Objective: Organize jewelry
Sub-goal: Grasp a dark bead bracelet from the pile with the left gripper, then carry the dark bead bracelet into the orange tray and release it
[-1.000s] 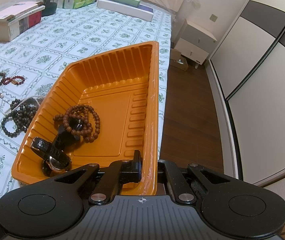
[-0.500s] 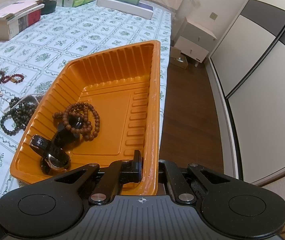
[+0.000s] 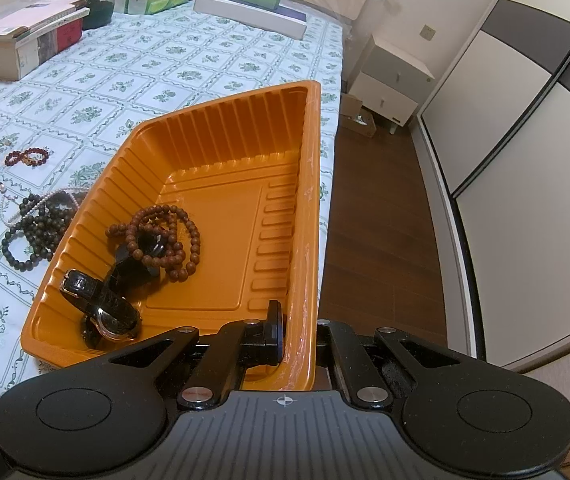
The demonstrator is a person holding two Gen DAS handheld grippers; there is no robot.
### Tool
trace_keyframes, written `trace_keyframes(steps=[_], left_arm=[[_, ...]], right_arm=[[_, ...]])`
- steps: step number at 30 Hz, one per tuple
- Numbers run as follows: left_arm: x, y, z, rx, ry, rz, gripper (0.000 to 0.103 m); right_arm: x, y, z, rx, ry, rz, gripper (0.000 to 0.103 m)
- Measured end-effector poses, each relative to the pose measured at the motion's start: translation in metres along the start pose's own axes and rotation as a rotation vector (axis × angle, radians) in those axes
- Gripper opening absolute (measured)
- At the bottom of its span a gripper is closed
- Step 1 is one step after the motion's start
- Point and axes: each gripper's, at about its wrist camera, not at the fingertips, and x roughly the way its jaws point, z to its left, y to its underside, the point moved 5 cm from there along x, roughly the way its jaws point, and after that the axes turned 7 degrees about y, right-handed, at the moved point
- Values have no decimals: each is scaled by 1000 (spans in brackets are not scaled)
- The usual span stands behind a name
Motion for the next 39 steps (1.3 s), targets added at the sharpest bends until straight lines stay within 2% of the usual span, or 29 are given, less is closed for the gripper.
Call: trace_keyframes(steps=[4,11,22,30,39], left_arm=[[-15,-15,-4,-10,16,-37,5],[-30,-44,-28,-14,97,-103,5],[-32,-117,-113,53,295,-225,5],[-11,-147,-163,53,421,-221,5],[4,-146,-199,80,489,-185,5]], right_arm=[[0,0,2,0,1,0,4],[0,-1,2,0,0,0,4],[-1,-1,1,4,-1,-1,4],[-1,-1,1,5,-3,-3,4],[-1,-1,1,7,-7,-3,4]])
